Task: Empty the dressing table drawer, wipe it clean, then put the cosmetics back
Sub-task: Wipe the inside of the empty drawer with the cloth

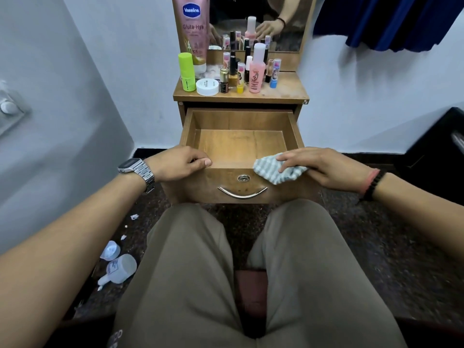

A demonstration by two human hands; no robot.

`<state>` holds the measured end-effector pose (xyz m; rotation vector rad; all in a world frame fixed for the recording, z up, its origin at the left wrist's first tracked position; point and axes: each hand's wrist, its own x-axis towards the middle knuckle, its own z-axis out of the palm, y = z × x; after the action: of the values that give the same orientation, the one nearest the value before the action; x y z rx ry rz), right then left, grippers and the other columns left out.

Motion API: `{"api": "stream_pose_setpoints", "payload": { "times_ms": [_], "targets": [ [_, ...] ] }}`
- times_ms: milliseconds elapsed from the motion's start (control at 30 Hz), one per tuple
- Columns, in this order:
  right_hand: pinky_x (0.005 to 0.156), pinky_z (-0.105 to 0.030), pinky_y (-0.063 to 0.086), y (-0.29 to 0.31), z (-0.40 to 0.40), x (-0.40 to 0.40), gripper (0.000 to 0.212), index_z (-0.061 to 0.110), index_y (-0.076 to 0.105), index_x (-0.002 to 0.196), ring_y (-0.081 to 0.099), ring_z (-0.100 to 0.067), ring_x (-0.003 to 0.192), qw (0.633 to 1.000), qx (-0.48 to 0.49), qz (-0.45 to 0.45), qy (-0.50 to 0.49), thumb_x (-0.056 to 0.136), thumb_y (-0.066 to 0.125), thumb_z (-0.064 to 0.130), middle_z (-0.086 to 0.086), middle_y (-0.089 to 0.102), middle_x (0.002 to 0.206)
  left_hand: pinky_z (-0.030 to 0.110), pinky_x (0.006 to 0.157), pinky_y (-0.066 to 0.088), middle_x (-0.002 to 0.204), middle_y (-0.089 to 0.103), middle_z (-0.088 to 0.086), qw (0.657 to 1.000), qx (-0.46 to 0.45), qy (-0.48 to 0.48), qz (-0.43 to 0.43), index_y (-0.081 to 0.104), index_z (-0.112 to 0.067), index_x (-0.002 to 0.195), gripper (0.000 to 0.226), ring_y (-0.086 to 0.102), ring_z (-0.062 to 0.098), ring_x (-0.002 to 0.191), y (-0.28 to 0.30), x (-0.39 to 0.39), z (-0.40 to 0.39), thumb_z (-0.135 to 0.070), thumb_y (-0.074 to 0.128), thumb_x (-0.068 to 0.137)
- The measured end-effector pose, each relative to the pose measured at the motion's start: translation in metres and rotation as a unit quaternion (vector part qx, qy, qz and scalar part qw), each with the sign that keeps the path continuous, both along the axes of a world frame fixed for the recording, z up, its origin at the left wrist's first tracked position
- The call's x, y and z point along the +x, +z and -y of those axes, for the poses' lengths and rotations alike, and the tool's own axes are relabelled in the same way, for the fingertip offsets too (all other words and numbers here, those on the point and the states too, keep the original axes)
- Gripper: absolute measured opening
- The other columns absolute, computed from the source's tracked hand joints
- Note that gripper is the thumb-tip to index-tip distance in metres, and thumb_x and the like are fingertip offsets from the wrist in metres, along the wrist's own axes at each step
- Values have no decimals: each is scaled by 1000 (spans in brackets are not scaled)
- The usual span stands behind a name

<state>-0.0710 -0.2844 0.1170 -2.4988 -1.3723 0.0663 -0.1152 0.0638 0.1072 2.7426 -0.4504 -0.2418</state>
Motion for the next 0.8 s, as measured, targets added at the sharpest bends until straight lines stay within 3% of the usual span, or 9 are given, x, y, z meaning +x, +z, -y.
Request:
{"api": "stream_pose_setpoints", "payload": {
  "times_ms": [167, 233, 333, 400, 467, 533, 600, 667, 800],
  "targets": [
    [107, -31, 37, -12, -78, 2, 44, 20, 60, 126, 50, -16, 127, 998, -6, -31, 56, 88, 45, 4, 4, 51, 141, 43, 81, 46, 96, 65, 4, 999, 38, 23, 10, 58, -13, 100, 58, 59, 26, 90, -6, 0, 8, -56, 21, 94],
    [102, -30, 40, -6, -102, 16, 37, 23, 62, 124, 56, -15, 117, 996, -10, -77, 36, 93, 50, 7, 6, 59, 131, 38, 74, 42, 90, 61, 5, 997, 39, 45, 43, 51, -12, 89, 43, 57, 30, 88, -10, 2, 7, -44, 25, 101],
    [79, -27, 43, 15, -118, 55, 19, 23, 63, 108, 57, -12, 87, 984, 12, -160, -79, 97, 49, 17, 7, 64, 99, 34, 67, 31, 83, 58, 13, 993, 45, 72, 78, 50, -10, 82, 33, 53, 33, 84, -12, 6, 6, -29, 31, 103],
    [74, -26, 46, 23, -125, 82, 22, 16, 62, 112, 54, -14, 92, 960, 99, -170, -198, 98, 46, 20, 0, 62, 111, 32, 66, 28, 79, 54, 8, 994, 54, 69, 72, 51, -10, 80, 36, 49, 28, 78, -12, 8, 6, -29, 31, 103],
    [77, -21, 48, 20, -139, 97, 27, 11, 60, 118, 54, -15, 103, 947, 171, -107, -250, 99, 44, 22, -4, 56, 131, 31, 65, 26, 77, 52, 6, 994, 60, 65, 64, 51, -11, 79, 37, 46, 24, 75, -13, 11, 6, -29, 30, 103],
    [79, -25, 49, 12, -157, 99, 30, 15, 56, 126, 59, -20, 105, 968, 109, -90, -209, 100, 44, 25, -7, 56, 132, 31, 64, 26, 76, 52, 6, 994, 63, 62, 69, 53, -11, 80, 38, 47, 24, 74, -14, 13, 6, -30, 29, 103],
    [95, -27, 43, -3, -175, 100, 42, 18, 48, 138, 54, -22, 118, 982, -31, -124, -139, 100, 44, 35, -6, 51, 139, 32, 65, 29, 81, 57, 10, 993, 64, 60, 75, 56, -10, 84, 40, 51, 27, 77, -17, 14, 7, -32, 28, 103],
    [107, -29, 35, -20, -187, 106, 48, 18, 45, 141, 45, -23, 130, 977, -106, -146, -113, 99, 43, 40, -5, 46, 145, 35, 68, 36, 93, 64, 16, 993, 62, 60, 77, 55, -11, 87, 39, 57, 33, 86, -20, 16, 9, -34, 27, 103],
    [112, -32, 28, -56, -207, 124, 63, 17, 22, 152, 31, -27, 141, 959, -246, -91, -109, 98, 48, 37, -10, 21, 158, 34, 69, 38, 98, 64, 16, 994, 50, 60, 74, 48, -18, 83, 35, 59, 32, 89, -25, 18, 11, -38, 26, 102]
  ]
}}
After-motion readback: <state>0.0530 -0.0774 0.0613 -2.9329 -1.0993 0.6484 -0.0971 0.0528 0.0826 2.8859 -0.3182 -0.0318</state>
